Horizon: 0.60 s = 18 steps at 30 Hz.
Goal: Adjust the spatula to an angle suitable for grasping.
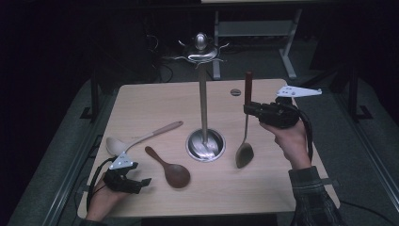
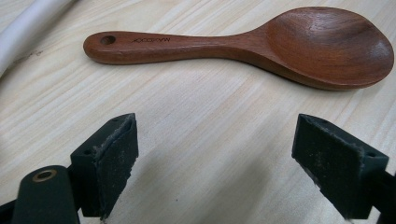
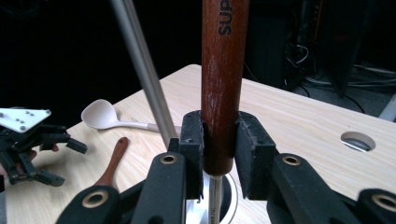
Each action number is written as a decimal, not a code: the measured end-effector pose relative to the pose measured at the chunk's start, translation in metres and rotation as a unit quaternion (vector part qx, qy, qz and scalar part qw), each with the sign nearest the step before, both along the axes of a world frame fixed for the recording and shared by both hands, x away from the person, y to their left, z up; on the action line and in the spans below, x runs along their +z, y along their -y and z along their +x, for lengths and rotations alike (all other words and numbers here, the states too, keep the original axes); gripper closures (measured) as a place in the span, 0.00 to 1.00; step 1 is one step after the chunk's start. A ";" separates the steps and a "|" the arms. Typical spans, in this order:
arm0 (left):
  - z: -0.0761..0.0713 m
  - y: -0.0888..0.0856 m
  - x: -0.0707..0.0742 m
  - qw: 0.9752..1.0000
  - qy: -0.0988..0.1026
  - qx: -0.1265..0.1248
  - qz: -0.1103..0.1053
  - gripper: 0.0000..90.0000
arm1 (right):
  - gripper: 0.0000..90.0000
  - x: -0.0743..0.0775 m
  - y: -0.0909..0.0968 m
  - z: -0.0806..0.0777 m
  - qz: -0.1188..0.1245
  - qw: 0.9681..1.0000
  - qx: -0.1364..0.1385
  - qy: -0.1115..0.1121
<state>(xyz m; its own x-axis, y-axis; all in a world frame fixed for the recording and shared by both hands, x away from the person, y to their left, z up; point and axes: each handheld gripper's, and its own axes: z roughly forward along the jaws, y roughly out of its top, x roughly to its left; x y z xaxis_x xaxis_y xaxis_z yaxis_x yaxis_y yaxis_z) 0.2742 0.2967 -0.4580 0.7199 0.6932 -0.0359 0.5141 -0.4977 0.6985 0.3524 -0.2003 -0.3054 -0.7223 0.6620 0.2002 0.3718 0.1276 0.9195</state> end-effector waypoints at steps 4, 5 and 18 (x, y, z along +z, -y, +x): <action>0.000 0.000 0.000 1.000 -0.001 -0.001 0.003 0.16 | 0.82 0.005 -0.003 -0.003 0.000 1.000 0.007 0.007; 0.000 0.000 0.000 1.000 -0.001 0.001 0.000 0.16 | 0.82 0.007 -0.004 -0.003 0.001 1.000 0.009 0.008; -0.001 -0.001 0.000 1.000 0.002 0.008 -0.005 0.16 | 0.81 0.038 -0.013 -0.009 0.016 0.998 0.040 0.042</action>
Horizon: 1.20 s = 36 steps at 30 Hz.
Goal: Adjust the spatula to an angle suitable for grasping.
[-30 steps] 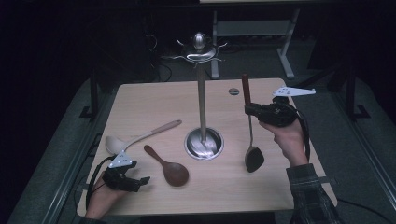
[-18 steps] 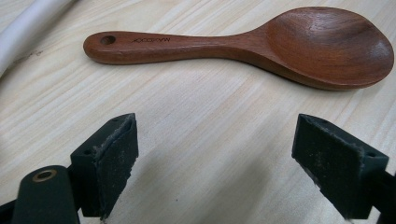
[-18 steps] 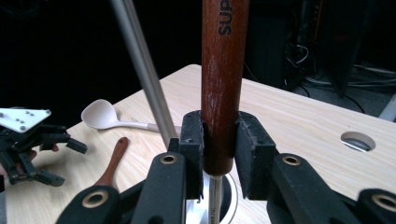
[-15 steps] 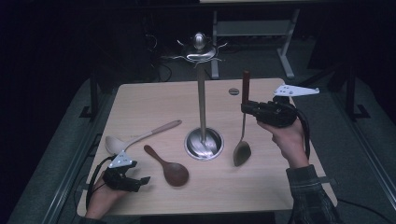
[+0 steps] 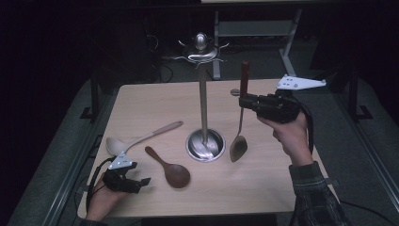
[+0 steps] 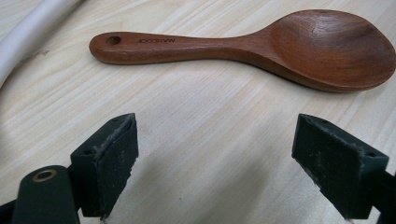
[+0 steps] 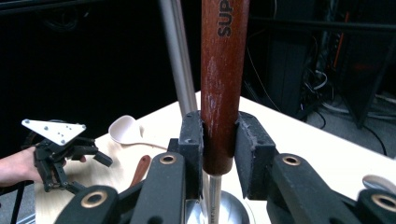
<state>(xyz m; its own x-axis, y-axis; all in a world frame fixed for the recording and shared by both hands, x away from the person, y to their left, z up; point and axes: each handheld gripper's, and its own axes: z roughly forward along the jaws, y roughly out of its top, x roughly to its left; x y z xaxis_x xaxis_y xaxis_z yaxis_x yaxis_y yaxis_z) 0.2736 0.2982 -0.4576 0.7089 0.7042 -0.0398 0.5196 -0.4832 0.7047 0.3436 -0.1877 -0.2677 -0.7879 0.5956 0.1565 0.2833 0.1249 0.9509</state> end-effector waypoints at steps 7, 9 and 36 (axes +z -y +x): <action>0.000 -0.001 0.000 1.000 -0.002 0.000 0.000 0.16 | 0.81 0.019 -0.008 -0.004 0.007 1.000 0.020 0.018; 0.000 -0.001 0.000 1.000 -0.002 0.000 0.001 0.16 | 0.81 0.023 -0.010 -0.005 0.006 0.999 0.024 0.022; -0.001 -0.002 0.001 1.000 0.000 0.001 -0.004 0.16 | 0.81 0.036 -0.033 -0.003 -0.010 0.998 0.050 0.032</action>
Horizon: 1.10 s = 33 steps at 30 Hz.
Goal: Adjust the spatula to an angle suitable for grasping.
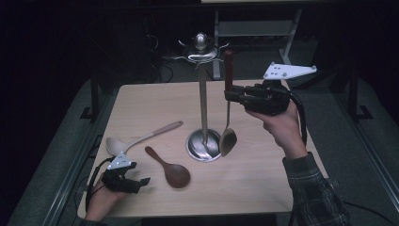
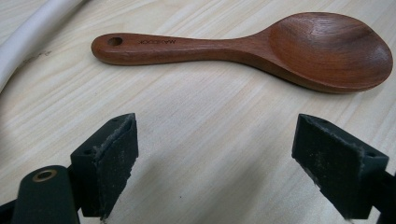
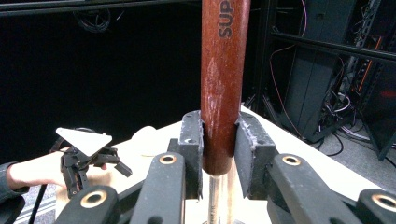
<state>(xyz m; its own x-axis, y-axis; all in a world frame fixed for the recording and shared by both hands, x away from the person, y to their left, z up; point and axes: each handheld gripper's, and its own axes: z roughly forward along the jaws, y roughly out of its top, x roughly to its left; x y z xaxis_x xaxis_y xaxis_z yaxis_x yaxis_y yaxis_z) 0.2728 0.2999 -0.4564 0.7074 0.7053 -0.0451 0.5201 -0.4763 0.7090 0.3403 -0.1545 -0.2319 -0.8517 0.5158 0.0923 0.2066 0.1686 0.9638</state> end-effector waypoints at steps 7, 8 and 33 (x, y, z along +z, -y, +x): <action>0.000 0.000 0.000 1.000 0.000 0.000 -0.001 0.16 | 0.81 0.000 -0.004 0.004 -0.004 1.000 0.000 -0.001; 0.000 0.000 0.000 1.000 0.000 0.000 -0.001 0.16 | 0.81 0.000 -0.005 0.004 -0.006 1.000 0.000 -0.001; -0.006 -0.008 0.000 1.000 0.000 0.017 -0.007 0.16 | 0.66 -0.008 -0.019 0.013 -0.020 1.000 -0.015 0.003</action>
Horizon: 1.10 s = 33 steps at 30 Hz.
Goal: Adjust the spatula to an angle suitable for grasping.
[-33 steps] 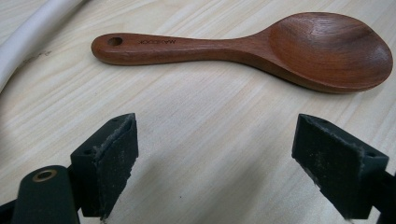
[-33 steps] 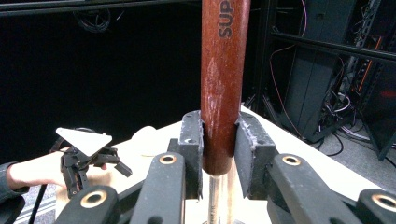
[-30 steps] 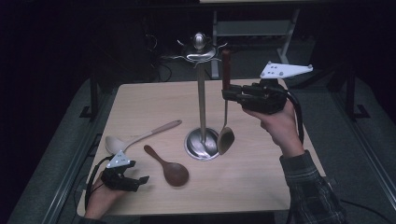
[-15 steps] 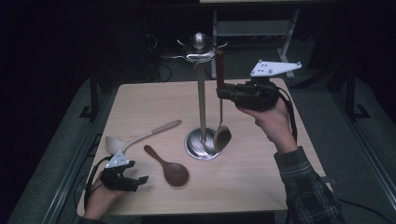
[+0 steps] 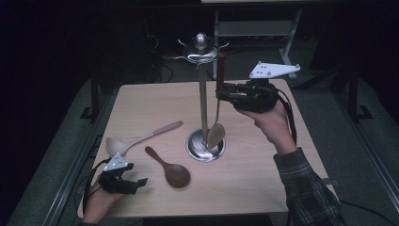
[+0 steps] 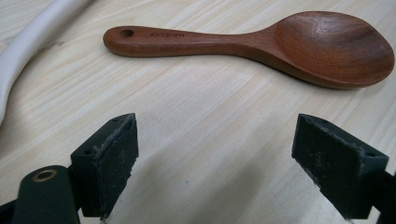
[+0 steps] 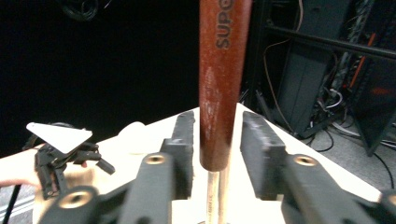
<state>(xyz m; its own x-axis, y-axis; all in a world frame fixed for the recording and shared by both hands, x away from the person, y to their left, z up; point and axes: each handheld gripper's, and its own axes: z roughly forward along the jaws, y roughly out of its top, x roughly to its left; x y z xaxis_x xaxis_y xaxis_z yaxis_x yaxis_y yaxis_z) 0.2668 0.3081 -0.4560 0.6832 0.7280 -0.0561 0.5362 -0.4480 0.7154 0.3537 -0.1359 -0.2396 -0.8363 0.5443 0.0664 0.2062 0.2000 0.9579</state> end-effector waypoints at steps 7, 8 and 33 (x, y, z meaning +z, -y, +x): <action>0.000 0.000 0.001 1.000 0.000 0.002 0.002 0.16 | 0.43 -0.019 0.011 -0.010 -0.012 1.000 -0.014 -0.007; 0.000 0.000 0.001 1.000 0.001 0.002 0.001 0.16 | 0.41 -0.023 0.012 -0.011 -0.017 1.000 -0.020 -0.010; -0.002 0.002 0.001 1.000 0.001 0.009 0.005 0.16 | 0.20 -0.131 0.070 -0.040 -0.056 0.992 -0.092 -0.072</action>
<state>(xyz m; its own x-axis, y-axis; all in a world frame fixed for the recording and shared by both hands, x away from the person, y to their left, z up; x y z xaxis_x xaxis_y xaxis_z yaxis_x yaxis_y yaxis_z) 0.2645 0.3058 -0.4551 0.6696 0.7412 -0.0473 0.5427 -0.4448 0.7125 0.3141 -0.2055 -0.3704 -0.7087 0.6971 0.1084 0.3821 0.2501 0.8896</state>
